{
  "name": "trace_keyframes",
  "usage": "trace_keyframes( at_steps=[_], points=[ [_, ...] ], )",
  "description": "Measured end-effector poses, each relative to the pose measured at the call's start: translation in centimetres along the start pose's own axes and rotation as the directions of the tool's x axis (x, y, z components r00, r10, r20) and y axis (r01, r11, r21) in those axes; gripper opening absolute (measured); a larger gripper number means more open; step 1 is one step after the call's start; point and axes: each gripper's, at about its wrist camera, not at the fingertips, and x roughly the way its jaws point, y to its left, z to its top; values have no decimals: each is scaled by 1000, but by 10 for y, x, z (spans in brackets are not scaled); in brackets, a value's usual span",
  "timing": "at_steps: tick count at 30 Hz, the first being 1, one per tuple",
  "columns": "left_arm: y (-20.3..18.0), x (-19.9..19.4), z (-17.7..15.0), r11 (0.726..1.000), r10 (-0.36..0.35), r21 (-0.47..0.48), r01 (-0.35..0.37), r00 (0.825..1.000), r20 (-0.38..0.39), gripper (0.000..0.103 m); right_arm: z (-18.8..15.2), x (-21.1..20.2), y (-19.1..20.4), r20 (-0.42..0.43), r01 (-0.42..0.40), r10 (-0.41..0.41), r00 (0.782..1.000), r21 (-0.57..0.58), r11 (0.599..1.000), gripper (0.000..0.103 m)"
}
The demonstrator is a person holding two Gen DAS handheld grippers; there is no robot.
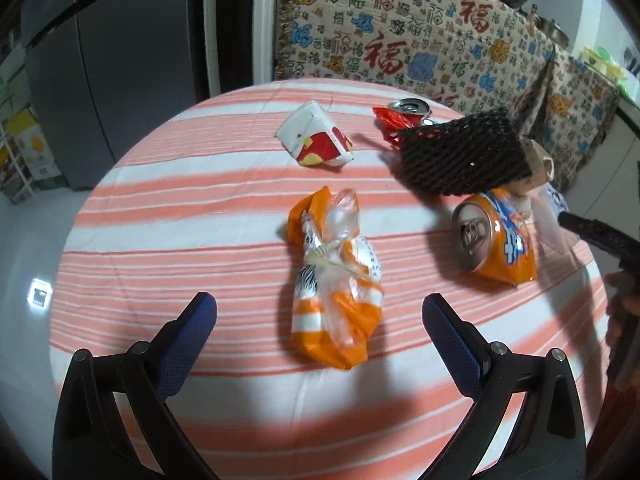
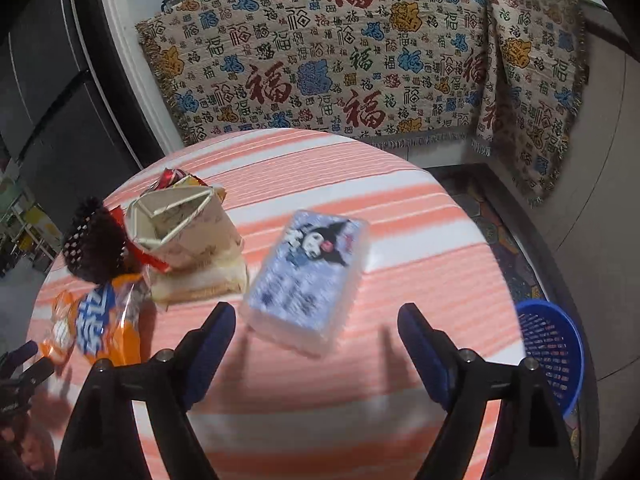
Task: Collect trash
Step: 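Grasp the orange-white snack bag with the left tool while the right tool grasps the clear plastic box, then carry the bag and box over the blue wastebasket and open both tools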
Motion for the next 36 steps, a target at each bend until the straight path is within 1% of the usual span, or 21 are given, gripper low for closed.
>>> trace_keyframes(
  at_steps=[3, 6, 7, 8, 9, 10, 11, 12, 15, 16, 17, 18, 19, 20, 23, 25, 28, 29, 31, 33, 36],
  points=[
    [2, 15, 4, 1000, 2, -18, -2, 1000, -20, 102, 3, 24, 8, -46, 20, -19, 999, 10, 1000, 85],
    [4, 20, 5, 999, 17, -34, -18, 1000, -21, 99, 2, 29, 6, -48, 39, -39, 998, -2, 999, 83],
    [4, 19, 5, 999, 18, -36, -18, 1000, -17, 91, 2, 27, 5, -42, 52, -53, 998, -16, 999, 67],
    [5, 19, 5, 999, 9, -35, -10, 1000, -17, 79, 2, 22, 5, -32, 64, -66, 997, -37, 997, 68],
    [5, 18, 5, 1000, -6, -31, 6, 1000, -20, 74, 2, 19, 4, -27, 74, -75, 997, -50, 996, 68],
    [4, 18, 5, 1000, -16, -24, 15, 1000, -20, 64, 2, 17, 1, -33, 67, -69, 997, -53, 996, 67],
    [2, 17, 5, 1000, -25, -13, 24, 999, -23, 51, -1, 16, -2, -50, 56, -58, 997, -52, 997, 67],
    [1, 16, 4, 999, -32, 0, 32, 999, -30, 49, -3, 16, -7, -69, 40, -43, 997, -46, 998, 67],
    [-8, 12, -3, 998, 13, 69, -10, 999, -45, 50, -9, 10, -20, -88, 16, -22, 996, -65, 998, 68],
    [-11, 11, -5, 996, 24, 88, -20, 999, -45, 56, -11, 8, -26, -95, -2, -4, 995, -62, 998, 68],
    [-14, 10, -7, 994, 34, 103, -29, 998, -47, 67, -11, 7, -30, -109, -16, 10, 994, -59, 998, 68],
    [-16, 10, -9, 993, 43, 115, -37, 998, -44, 72, -12, 8, -34, -124, -35, 29, 992, -47, 998, 68],
    [-18, 9, -9, 992, 51, 122, -46, 998, -39, 78, -12, 9, -38, -137, -56, 52, 989, -28, 998, 72],
    [-19, 9, -10, 991, 60, 124, -55, 998, -36, 80, -11, 9, -40, -146, -56, 53, 988, -18, 998, 78],
    [-19, 11, -8, 991, 64, 117, -60, 997, -38, 81, -3, 1, -38, -120, -55, 53, 991, -12, 998, 79],
    [-17, 13, -5, 993, 60, 103, -56, 997, -39, 82, 5, -2, -29, -101, -47, 43, 994, -44, 998, 82],
    [-13, 18, -1, 995, 62, 85, -59, 997, -38, 82, 13, 7, -17, -110, 1, -11, 994, -92, 996, 82],
    [-12, 19, 0, 996, 58, 77, -55, 998, -36, 75, 13, 11, -16, -123, 8, -20, 992, -100, 995, 80],
    [-7, 16, 2, 997, 48, 65, -46, 999, -24, 52, 10, 14, -15, -140, 24, -41, 989, -120, 992, 64],
    [-2, 13, 5, 999, 9, 32, -8, 1000, -21, 51, 10, 9, -17, -132, 10, -27, 991, -126, 992, 64],
    [2, 8, 5, 1000, 7, 1, -7, 1000, 0, 50, 11, -6, -19, -93, -7, -7, 996, -142, 990, 64]
  ],
)
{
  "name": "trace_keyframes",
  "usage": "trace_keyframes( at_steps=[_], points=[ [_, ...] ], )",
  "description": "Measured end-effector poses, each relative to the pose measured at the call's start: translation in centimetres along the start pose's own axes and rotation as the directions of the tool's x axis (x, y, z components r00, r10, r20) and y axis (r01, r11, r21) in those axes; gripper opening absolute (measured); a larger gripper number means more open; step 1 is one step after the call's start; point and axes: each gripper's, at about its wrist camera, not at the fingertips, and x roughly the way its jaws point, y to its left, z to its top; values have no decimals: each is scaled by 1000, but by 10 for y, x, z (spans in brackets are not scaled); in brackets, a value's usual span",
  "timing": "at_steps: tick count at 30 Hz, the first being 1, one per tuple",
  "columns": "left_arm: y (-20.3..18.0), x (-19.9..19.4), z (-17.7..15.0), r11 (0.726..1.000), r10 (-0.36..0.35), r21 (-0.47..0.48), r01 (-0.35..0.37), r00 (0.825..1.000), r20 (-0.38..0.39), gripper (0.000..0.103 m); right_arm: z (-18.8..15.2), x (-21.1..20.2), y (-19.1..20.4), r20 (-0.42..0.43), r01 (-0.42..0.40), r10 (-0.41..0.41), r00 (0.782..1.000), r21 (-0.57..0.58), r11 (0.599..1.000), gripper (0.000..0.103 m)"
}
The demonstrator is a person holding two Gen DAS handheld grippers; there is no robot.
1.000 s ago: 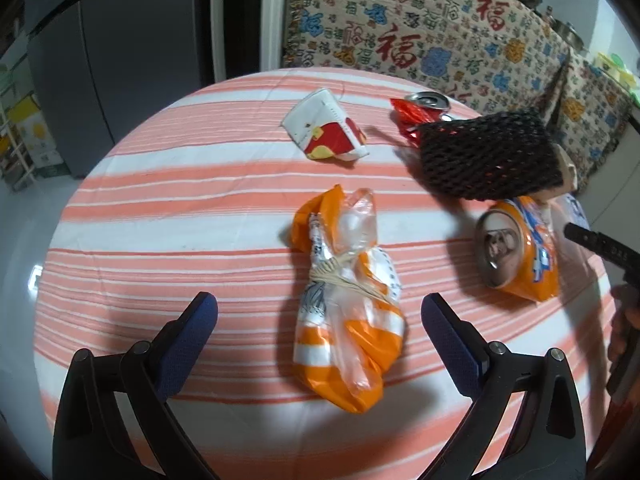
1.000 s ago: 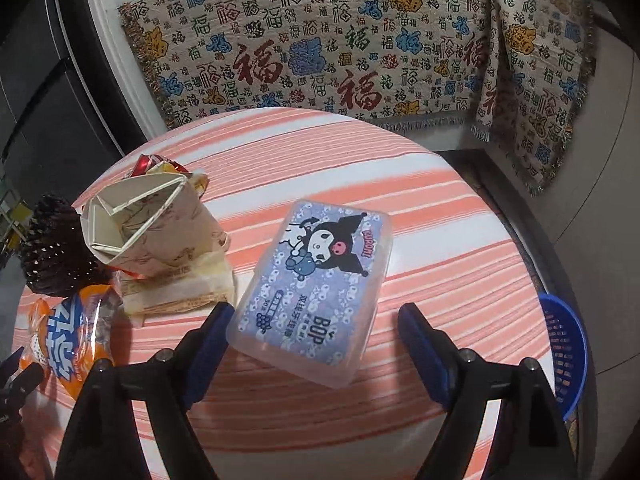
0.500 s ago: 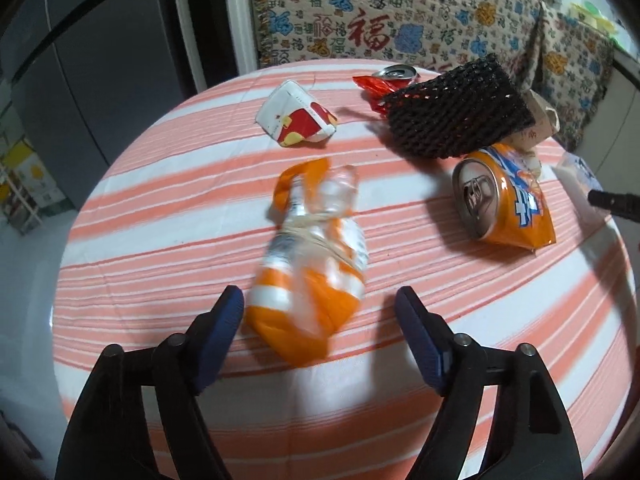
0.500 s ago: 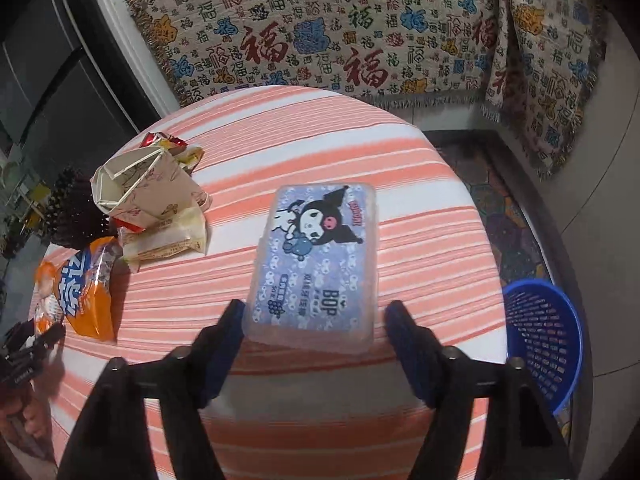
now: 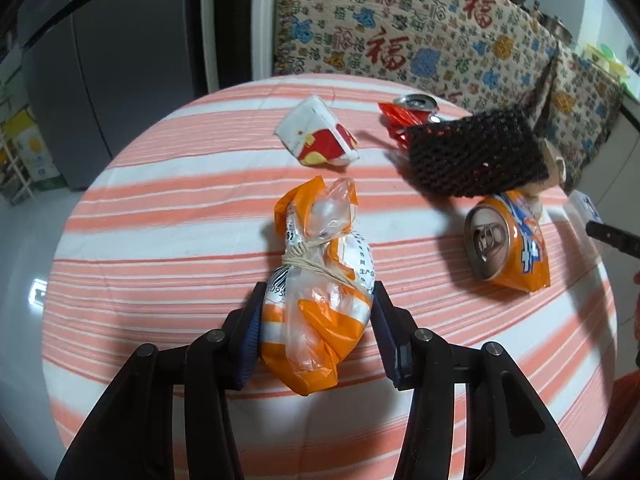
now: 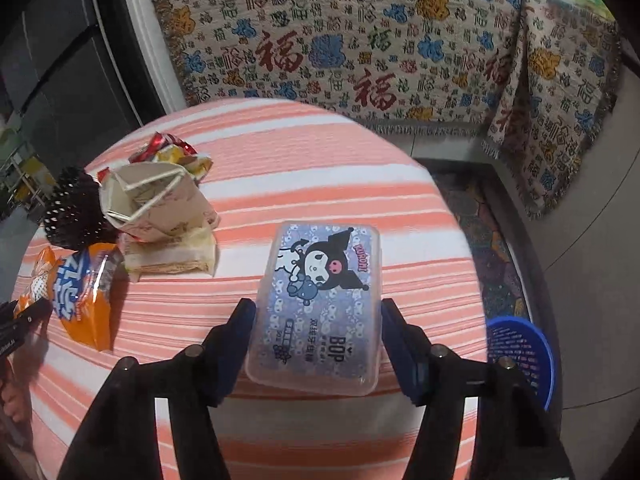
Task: Collect trash
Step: 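Carry the bag and box over the blue wastebasket and open both tools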
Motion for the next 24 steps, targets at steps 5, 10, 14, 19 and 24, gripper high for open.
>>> trace_keyframes(
  at_steps=[5, 10, 14, 19, 24],
  points=[
    [-12, -22, 3, 1000, -25, -4, 25, 999, 48, 50, -5, -21, -14, 40, -51, 51, 998, 12, 999, 64],
    [-60, -51, 11, 992, -110, 68, 104, 990, 92, 50, -11, -40, -40, 65, -54, 51, 997, 39, 998, 64],
    [-125, -64, 18, 968, -220, 142, 205, 971, 93, 50, -17, -62, -81, 90, -24, 16, 996, 93, 995, 64],
    [-216, -64, 21, 917, -354, 212, 337, 934, 46, 50, -33, -93, -142, 119, 32, -52, 992, 167, 986, 64],
    [-320, -47, 12, 856, -445, 274, 438, 895, -41, 50, -57, -118, -202, 126, 78, -108, 986, 222, 972, 64]
  ],
)
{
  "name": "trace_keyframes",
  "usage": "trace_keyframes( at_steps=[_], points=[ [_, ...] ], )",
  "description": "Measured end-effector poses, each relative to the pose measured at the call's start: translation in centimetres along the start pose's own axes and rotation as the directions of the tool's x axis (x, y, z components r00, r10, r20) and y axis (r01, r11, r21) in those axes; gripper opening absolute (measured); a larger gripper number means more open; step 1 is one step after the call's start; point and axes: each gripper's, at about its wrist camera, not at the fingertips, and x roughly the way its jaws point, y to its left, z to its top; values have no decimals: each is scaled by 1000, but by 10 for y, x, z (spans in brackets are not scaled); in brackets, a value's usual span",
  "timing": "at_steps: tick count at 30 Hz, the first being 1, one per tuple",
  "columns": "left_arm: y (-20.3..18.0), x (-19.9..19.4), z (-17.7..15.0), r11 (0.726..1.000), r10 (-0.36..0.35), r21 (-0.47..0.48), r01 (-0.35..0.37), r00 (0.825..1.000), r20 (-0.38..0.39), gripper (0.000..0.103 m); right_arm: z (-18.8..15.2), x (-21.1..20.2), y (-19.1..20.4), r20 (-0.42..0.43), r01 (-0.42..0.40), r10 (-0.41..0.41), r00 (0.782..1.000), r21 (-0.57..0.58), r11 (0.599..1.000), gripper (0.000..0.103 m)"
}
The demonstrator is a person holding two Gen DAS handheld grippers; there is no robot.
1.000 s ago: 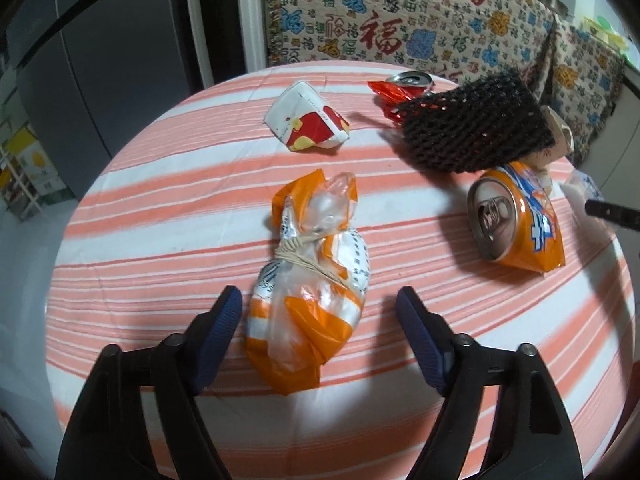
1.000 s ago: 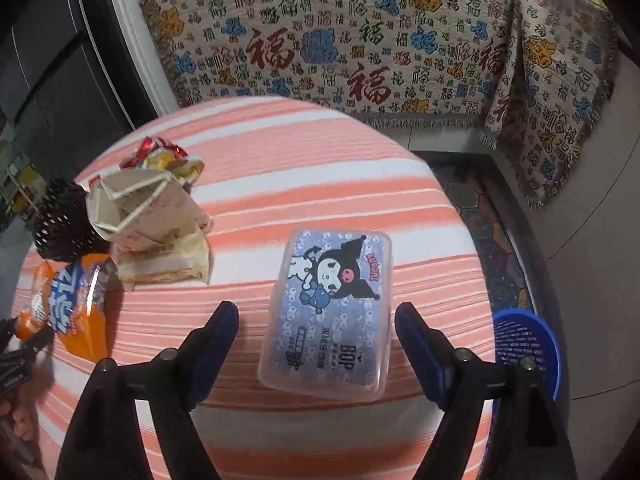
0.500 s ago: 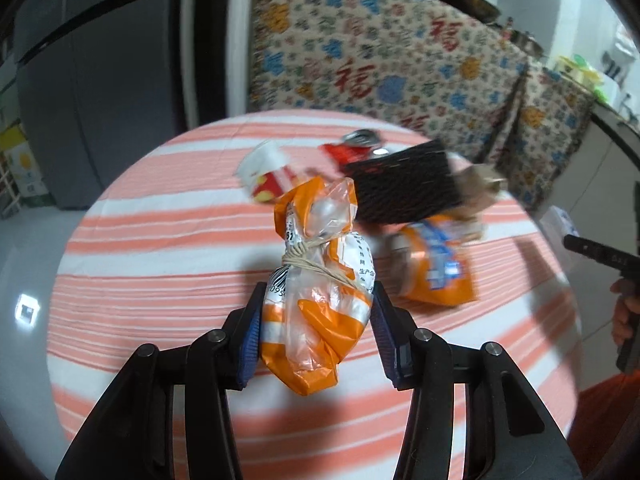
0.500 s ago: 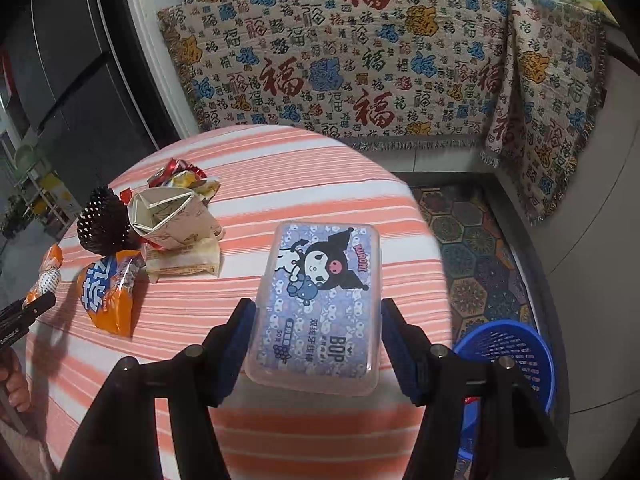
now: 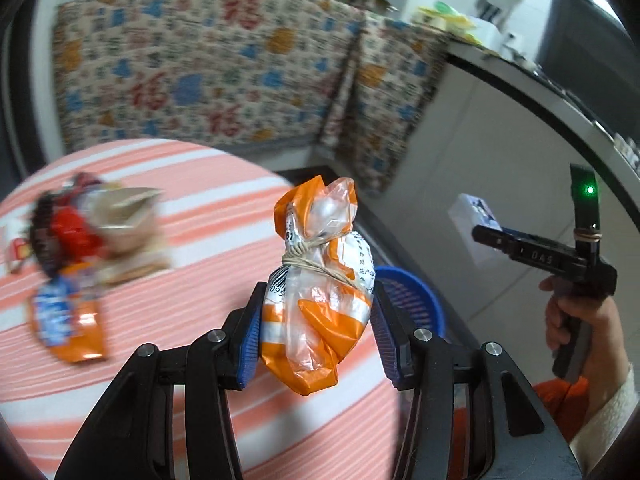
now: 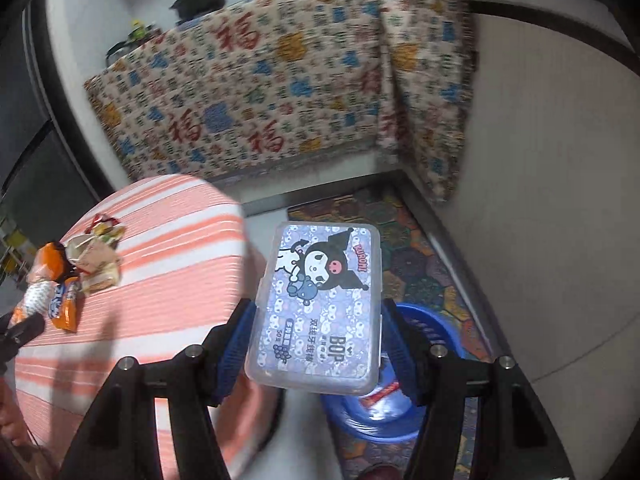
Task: Collect trash
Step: 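Carry the bag and box over the blue wastebasket and open both tools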
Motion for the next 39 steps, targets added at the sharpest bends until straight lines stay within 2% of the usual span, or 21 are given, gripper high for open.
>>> trace_keyframes(
  at_steps=[2, 5, 7, 12, 16, 22, 31, 33, 35, 37, 39],
  points=[
    [-31, 30, 4, 999, -42, 17, 43, 999, -34, 50, -2, -5, -24, 4, 17, -18, 1000, 11, 1000, 64],
    [-67, 68, 7, 996, -67, 45, 71, 995, -74, 50, -8, -5, -55, 13, 26, -26, 1000, 30, 999, 64],
    [-84, 90, 7, 995, -83, 50, 88, 992, -95, 50, -11, 1, -71, -14, 28, -28, 1000, 49, 998, 64],
    [-113, 134, 5, 993, -92, 65, 101, 987, -135, 50, -14, 11, -100, -18, 27, -26, 1000, 68, 997, 64],
    [-123, 157, -2, 993, -80, 75, 93, 984, -159, 50, -17, 30, -115, -63, 20, -15, 998, 92, 996, 64],
    [-125, 186, -13, 994, -71, 70, 86, 977, -199, 50, -17, 50, -124, -87, 7, 3, 996, 116, 993, 64],
    [-132, 215, -20, 994, -62, 79, 81, 974, -219, 51, -12, 75, -134, -106, 4, 13, 994, 156, 988, 65],
    [-132, 221, -20, 994, -62, 75, 81, 973, -223, 54, -10, 81, -139, -104, 4, 15, 994, 177, 984, 67],
    [-134, 231, -20, 994, -69, 68, 87, 970, -233, 67, -10, 84, -144, -100, -6, 27, 995, 203, 979, 72],
    [-136, 237, -21, 994, -67, 70, 86, 969, -237, 76, -10, 86, -149, -97, -7, 29, 995, 224, 975, 73],
    [-137, 238, -21, 994, -57, 76, 77, 970, -237, 79, -7, 83, -152, -82, -2, 22, 996, 235, 972, 73]
  ],
)
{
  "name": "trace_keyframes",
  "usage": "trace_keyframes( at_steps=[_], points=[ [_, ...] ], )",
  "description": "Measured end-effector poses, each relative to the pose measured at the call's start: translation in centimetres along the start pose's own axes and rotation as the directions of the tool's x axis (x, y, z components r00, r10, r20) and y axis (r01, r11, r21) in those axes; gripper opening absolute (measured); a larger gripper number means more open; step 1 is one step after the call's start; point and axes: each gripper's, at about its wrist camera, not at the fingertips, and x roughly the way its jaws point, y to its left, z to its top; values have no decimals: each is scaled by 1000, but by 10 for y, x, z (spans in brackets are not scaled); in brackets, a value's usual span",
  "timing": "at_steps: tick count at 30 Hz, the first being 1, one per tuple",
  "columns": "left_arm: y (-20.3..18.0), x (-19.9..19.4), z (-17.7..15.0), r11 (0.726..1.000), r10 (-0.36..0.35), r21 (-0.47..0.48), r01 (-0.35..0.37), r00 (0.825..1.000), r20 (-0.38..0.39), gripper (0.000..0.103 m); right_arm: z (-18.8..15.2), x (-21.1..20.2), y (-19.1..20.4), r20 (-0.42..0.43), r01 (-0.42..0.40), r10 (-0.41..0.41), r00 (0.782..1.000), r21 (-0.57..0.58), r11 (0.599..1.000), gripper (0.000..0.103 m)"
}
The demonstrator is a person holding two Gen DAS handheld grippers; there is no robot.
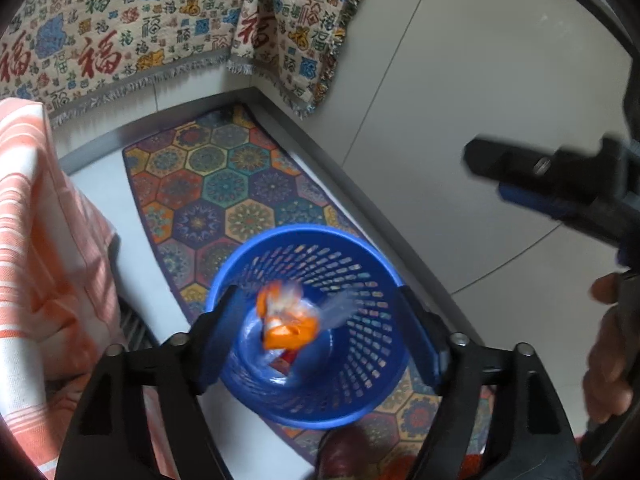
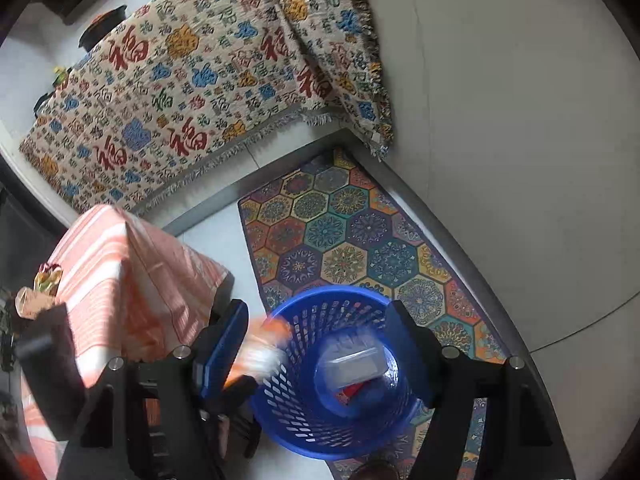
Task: Collect trash
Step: 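Carry the bag and box over the blue wastebasket and open both tools, then swing both tools back toward the table over the orange chip bag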
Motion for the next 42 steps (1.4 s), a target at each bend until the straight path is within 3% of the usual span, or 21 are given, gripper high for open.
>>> trace_keyframes(
  at_steps=[5, 11, 14, 18, 22, 27, 30, 33, 35, 38, 42],
  points=[
    [2, -29, -4, 1000, -10, -8, 10, 999, 34, 81, 6, -17, 2, 77, 17, -16, 997, -5, 1000, 73],
    [15, -120, -20, 1000, -19, -11, 21, 988, 151, 89, 8, -40, 31, 158, 23, -9, 987, -88, 996, 73],
    [34, -159, -40, 1000, 20, -12, -18, 985, 173, 91, 4, -50, 59, 180, 4, 25, 983, -158, 987, 73],
    [75, -195, -83, 991, 126, -61, -118, 981, 147, 91, -14, -56, 115, 182, -21, 79, 980, -304, 953, 73],
    [130, -218, -125, 960, 264, -125, -253, 961, 86, 91, -45, -49, 179, 117, -86, 153, 981, -445, 891, 73],
    [203, -246, -160, 888, 391, -282, -363, 919, 49, 91, -88, -34, 250, -12, -196, 228, 974, -557, 807, 73],
    [236, -257, -170, 843, 443, -355, -405, 896, 32, 91, -109, -21, 285, -69, -235, 243, 968, -597, 767, 73],
    [249, -257, -172, 815, 498, -350, -461, 867, 19, 93, -127, -4, 316, -124, -247, 219, 968, -630, 736, 73],
    [252, -257, -176, 796, 532, -345, -497, 846, 9, 103, -139, 6, 331, -156, -255, 203, 967, -650, 716, 75],
    [265, -263, -183, 781, 542, -377, -499, 840, 11, 103, -151, 7, 344, -130, -228, 192, 973, -686, 690, 76],
    [272, -260, -176, 770, 551, -392, -504, 834, 10, 102, -148, 10, 346, -134, -234, 195, 972, -678, 697, 79]
  ],
)
